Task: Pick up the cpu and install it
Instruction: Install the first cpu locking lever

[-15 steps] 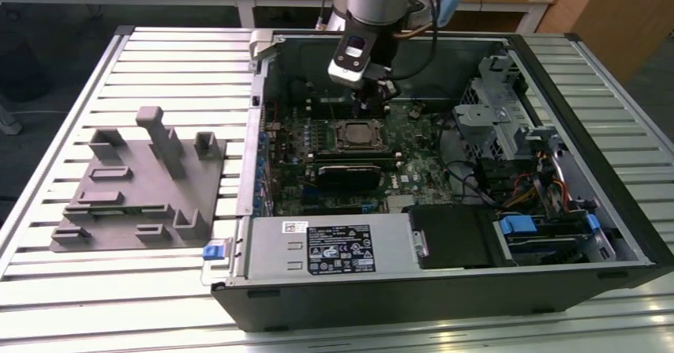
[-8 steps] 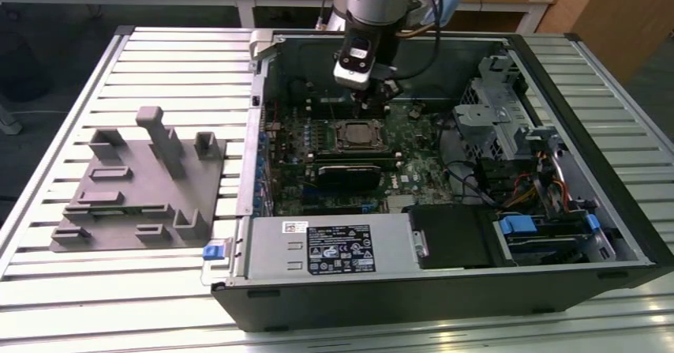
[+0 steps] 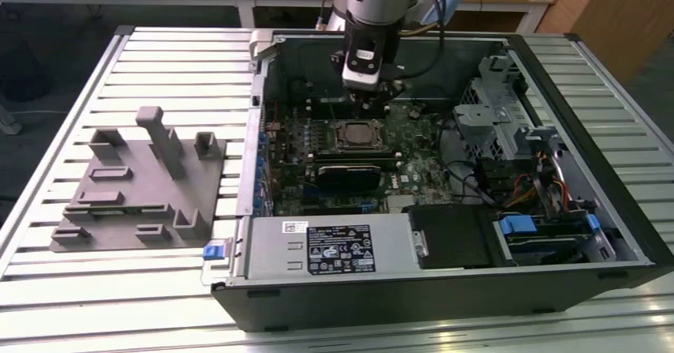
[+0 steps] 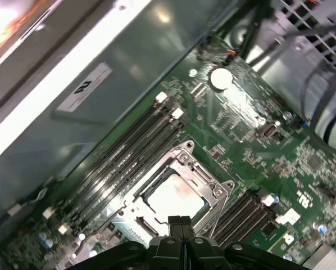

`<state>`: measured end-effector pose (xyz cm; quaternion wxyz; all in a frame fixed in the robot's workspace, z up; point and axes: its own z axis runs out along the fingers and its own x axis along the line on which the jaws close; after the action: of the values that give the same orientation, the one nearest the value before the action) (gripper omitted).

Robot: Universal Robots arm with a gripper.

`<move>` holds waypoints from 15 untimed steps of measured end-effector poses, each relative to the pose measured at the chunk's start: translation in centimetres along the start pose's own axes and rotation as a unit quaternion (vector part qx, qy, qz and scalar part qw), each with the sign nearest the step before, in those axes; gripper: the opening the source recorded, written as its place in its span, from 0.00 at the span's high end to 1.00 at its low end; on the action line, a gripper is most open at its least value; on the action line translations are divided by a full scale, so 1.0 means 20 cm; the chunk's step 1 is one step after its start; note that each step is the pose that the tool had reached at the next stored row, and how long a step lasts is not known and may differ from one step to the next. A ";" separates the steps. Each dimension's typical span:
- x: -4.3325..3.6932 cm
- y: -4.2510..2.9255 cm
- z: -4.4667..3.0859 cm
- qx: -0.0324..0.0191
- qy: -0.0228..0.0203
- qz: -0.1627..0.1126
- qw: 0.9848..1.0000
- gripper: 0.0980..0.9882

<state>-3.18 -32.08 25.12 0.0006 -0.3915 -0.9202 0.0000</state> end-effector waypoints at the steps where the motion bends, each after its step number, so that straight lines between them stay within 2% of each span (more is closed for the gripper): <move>1: 0.000 0.000 0.000 0.000 0.000 -0.009 1.000 0.99; 5: 0.000 0.000 0.001 0.000 0.000 -0.045 0.999 0.99; 8: 0.000 0.000 0.001 0.000 0.000 -0.073 0.997 0.99; 12: 0.000 0.000 0.002 0.000 0.000 -0.109 0.994 0.99; 15: 0.000 0.000 0.003 0.000 0.000 -0.136 0.991 0.99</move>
<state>-3.18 -32.08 25.06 0.0006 -0.2627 -0.9649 0.0001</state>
